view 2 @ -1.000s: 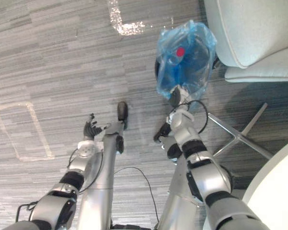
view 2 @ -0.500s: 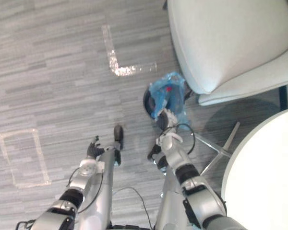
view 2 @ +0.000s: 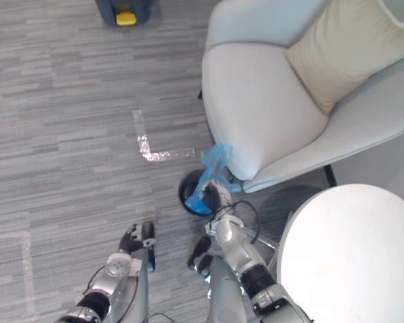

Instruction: Gather rubbish on tea table into small bin, then transfer packed bag to large trash can.

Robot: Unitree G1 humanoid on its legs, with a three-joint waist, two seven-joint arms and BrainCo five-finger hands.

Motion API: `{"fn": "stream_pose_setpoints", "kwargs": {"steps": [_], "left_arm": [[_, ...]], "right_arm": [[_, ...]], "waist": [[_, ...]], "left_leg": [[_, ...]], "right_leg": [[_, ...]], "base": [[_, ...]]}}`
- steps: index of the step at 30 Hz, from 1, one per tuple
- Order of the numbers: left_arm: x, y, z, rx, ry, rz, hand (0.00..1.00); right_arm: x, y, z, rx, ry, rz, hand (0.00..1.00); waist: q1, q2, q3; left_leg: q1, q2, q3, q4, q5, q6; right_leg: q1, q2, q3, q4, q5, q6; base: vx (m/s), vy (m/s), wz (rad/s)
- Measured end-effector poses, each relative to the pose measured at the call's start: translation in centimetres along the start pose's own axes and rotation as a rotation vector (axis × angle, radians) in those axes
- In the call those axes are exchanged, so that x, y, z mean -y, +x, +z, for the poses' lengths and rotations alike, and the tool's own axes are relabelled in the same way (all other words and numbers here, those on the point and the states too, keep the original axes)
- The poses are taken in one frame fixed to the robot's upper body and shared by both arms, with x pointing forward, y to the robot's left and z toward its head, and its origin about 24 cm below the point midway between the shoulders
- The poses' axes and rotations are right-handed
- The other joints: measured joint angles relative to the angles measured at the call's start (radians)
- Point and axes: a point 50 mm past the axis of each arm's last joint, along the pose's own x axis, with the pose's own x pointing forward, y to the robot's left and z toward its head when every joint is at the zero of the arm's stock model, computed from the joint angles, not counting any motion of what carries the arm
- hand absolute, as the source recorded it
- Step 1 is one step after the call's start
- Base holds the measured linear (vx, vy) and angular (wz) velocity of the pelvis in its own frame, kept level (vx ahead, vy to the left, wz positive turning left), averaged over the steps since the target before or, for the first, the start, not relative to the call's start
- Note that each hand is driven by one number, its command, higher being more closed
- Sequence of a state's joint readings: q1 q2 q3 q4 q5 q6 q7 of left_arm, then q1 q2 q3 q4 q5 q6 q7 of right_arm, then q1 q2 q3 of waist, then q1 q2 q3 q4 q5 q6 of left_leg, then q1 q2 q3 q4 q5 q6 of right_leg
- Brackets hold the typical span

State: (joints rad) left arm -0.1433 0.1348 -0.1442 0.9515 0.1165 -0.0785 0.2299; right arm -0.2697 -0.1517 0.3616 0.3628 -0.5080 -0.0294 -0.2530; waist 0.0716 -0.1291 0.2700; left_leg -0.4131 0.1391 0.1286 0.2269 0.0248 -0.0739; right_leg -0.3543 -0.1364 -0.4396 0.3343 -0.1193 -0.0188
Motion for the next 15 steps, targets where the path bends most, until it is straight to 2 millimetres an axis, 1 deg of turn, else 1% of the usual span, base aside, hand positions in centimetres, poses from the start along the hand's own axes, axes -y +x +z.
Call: {"fn": "stream_pose_setpoints", "kwargs": {"steps": [1,2,5,7,10,12,15], "left_arm": [[-0.1,-0.2,-0.8,-0.022,0.007,0.001,0.0],[-0.1,-0.4,-1.2,-0.034,0.01,0.001,0.0],[-0.1,-0.9,-2.5,-0.065,0.03,-0.005,0.0],[0.1,-1.3,-3.2,-0.082,0.033,-0.013,0.0],[0.4,-1.6,-3.1,-0.062,0.035,-0.021,0.0],[0.6,-1.9,-2.7,-0.024,0.03,-0.036,0.0],[0.9,-2.3,-1.8,0.032,0.025,-0.051,0.0]], "right_arm": [[-0.1,-0.2,-0.1,-0.001,0.002,0.012,1.0],[-0.2,-0.3,-0.1,0.001,0.004,0.021,1.0],[0.5,-1.4,-0.1,0.034,0.004,0.026,1.0],[1.4,-2.0,0.1,0.08,-0.015,0.023,1.0],[2.2,-2.2,0.4,0.114,-0.007,0.019,1.0],[2.7,-2.6,0.7,0.15,-0.006,0.021,1.0],[3.2,-2.6,1.2,0.186,0.011,0.026,1.0]], "waist": [[-0.01,0.001,-0.011],[-0.014,0.003,-0.016],[-0.016,0.012,-0.054],[-0.02,0.03,-0.097],[-0.021,0.046,-0.113],[-0.022,0.057,-0.139],[-0.018,0.061,-0.154]], "left_leg": [[0.026,-0.003,0.001,-0.012,0.003,-0.001],[0.045,-0.009,0.001,-0.022,0.003,-0.001],[0.116,-0.015,0.014,-0.077,0.009,0.0],[0.172,-0.03,0.025,-0.132,0.02,0.003],[0.226,-0.04,0.029,-0.178,0.032,0.004],[0.259,-0.047,0.033,-0.219,0.046,0.006],[0.292,-0.052,0.051,-0.248,0.052,0.011]], "right_leg": [[0.03,0.006,0.001,-0.028,0.009,0.003],[0.052,0.009,0.001,-0.047,0.014,0.008],[0.125,0.022,0.006,-0.121,0.041,0.02],[0.174,0.027,0.014,-0.179,0.065,0.033],[0.22,0.031,0.018,-0.215,0.077,0.04],[0.239,0.032,0.023,-0.238,0.086,0.046],[0.256,0.035,0.043,-0.254,0.098,0.049]], "base": [[0.15,0.045,-0.03],[0.2,0.066,-0.06],[0.12,0.047,-0.07],[0.12,0.064,-0.1],[0.04,0.034,-0.03],[0.02,0.044,-0.06],[0.0,0.04,-0.17]]}}
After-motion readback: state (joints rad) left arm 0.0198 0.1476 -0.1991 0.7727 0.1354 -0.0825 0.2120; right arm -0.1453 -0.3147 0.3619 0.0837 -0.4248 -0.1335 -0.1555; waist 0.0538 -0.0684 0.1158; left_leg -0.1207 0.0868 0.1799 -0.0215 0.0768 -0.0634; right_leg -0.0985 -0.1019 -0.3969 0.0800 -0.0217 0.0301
